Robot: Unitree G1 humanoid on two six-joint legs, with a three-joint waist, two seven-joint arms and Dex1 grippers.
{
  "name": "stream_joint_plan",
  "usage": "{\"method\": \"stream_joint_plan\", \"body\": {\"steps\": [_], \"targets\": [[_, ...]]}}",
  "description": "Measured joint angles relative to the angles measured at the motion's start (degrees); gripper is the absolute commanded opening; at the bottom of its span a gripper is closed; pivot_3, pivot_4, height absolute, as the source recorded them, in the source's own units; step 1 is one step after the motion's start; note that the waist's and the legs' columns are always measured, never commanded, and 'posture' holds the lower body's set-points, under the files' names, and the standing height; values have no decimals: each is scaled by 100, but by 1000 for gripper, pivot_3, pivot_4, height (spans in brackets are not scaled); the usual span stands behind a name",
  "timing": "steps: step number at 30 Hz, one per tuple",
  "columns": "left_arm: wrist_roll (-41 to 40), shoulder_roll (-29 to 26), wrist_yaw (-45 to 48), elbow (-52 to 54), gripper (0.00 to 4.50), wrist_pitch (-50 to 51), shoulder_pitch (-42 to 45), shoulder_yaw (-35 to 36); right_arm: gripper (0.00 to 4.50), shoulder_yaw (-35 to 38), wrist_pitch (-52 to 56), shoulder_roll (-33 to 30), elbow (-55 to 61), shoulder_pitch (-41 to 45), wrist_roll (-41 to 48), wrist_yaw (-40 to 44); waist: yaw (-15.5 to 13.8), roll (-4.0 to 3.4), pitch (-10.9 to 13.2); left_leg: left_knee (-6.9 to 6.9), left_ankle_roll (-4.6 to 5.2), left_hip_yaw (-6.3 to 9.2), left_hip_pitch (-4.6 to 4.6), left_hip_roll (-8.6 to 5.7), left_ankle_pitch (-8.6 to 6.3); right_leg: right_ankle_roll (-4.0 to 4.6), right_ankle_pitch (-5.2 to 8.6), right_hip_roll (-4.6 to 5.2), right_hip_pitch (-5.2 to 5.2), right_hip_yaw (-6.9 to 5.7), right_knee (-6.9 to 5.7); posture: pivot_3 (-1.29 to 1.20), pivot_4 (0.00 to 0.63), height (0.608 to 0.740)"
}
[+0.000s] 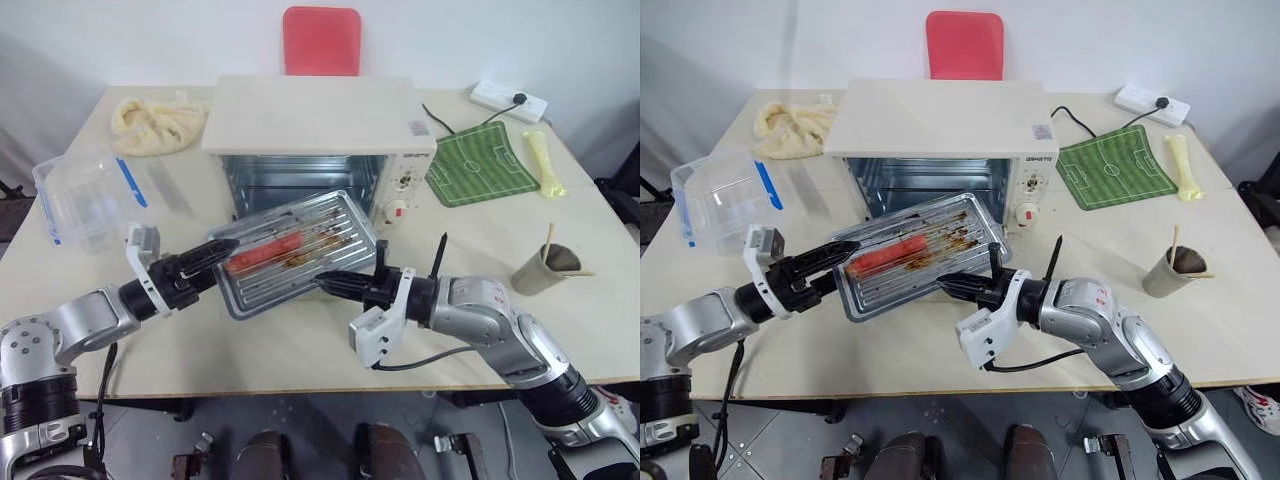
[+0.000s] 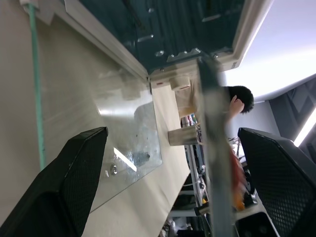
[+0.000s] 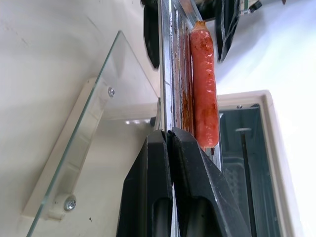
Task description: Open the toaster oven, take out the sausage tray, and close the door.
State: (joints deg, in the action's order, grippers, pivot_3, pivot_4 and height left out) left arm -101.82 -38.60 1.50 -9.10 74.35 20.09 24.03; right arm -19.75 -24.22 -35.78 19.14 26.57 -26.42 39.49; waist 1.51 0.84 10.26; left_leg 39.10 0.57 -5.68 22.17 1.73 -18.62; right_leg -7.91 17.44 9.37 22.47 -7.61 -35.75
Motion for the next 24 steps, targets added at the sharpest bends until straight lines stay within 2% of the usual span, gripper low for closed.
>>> {"method": "stream_joint_plan", "body": {"steps": [3,6,8,9,10,16,20,24], "targets": [[41,-22,79,-104,4500,-16,81,-87,20,1,-27,-43,66,-1,68,75,1,0,0,0,-1,0,0,2,1,0,0,-3,0,0,1,0,150,740],[73,-27,138,-130,3924,-16,171,-194,0,1,-52,-43,106,-1,114,105,1,0,0,0,-1,-1,0,1,0,0,0,-2,0,1,1,0,150,740],[80,-30,171,-173,3352,-10,173,-230,0,1,-52,-43,107,-1,114,117,0,0,0,0,-1,-2,0,1,1,0,0,-2,0,2,2,0,150,740],[79,-44,175,-195,2816,2,173,-269,0,1,-51,-43,106,-1,114,137,-2,0,0,0,-1,-2,0,1,0,0,0,-2,0,2,2,0,150,740],[77,-44,178,-195,2735,5,173,-269,0,1,-50,-43,106,-1,114,147,-1,0,0,0,-1,-2,0,1,0,0,0,-2,0,2,2,0,150,740],[-105,-89,108,-77,1078,-3,104,-322,0,0,-19,-44,94,4,114,239,1,0,0,0,-1,-2,0,2,0,0,0,-2,0,3,3,0,150,740],[-548,-88,-82,9,30,-137,-67,-361,0,-15,133,-27,69,18,216,373,1,0,0,0,-1,2,1,4,0,0,0,-1,0,1,2,0,150,740],[-1082,-245,-414,222,30,-328,-244,-508,0,-14,317,34,35,18,340,497,2,0,0,0,-1,2,0,4,0,0,0,1,-2,2,4,0,150,740]]}}
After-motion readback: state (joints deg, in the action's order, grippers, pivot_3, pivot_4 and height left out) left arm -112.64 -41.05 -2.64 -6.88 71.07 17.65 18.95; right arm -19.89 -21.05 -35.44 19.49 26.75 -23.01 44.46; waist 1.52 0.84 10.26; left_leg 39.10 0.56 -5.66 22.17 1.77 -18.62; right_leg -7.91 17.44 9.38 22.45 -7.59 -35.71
